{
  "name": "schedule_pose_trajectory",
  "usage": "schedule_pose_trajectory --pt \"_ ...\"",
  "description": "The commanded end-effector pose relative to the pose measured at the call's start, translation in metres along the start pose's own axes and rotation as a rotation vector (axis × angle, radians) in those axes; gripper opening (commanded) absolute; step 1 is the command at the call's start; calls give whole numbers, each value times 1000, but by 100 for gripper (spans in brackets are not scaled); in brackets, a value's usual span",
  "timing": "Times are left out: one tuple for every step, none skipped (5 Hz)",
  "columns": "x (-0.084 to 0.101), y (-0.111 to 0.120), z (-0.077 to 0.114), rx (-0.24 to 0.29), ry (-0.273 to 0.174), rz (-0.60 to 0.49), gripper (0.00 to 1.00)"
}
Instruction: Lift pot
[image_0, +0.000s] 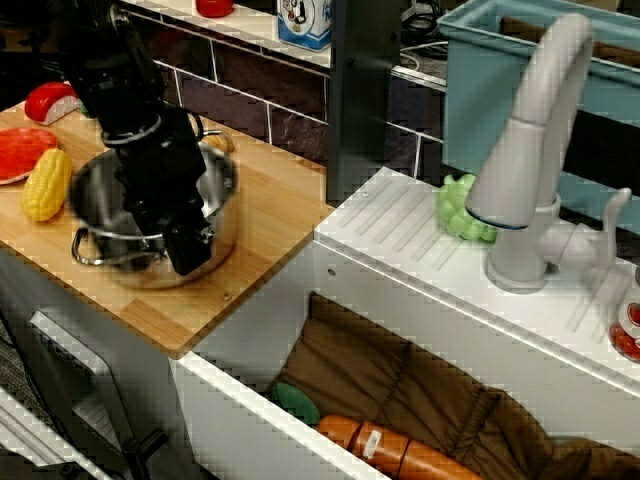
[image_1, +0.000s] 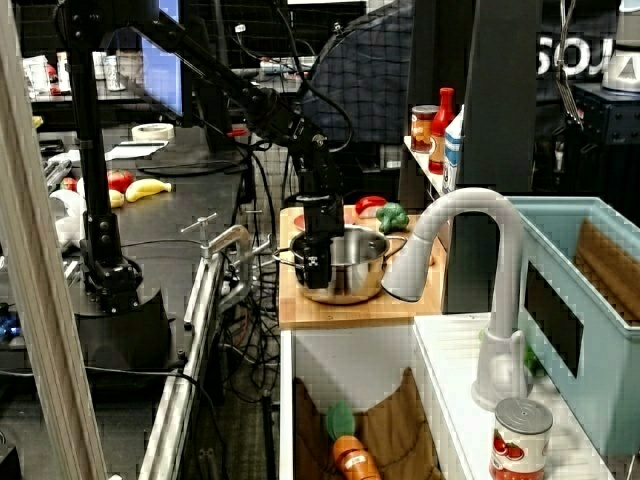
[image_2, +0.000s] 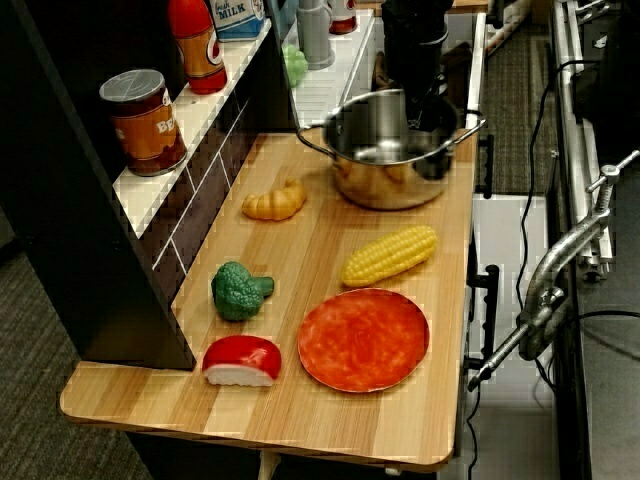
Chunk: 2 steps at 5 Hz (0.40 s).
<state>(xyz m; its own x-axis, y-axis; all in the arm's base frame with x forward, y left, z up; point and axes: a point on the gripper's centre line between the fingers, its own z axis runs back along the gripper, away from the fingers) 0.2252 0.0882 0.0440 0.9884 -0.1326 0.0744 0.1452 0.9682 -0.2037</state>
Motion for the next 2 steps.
schedule_pose_trajectory --pt "1 -5 13 22 -47 -24 0" --pt "1 -7 13 25 -48 -37 0"
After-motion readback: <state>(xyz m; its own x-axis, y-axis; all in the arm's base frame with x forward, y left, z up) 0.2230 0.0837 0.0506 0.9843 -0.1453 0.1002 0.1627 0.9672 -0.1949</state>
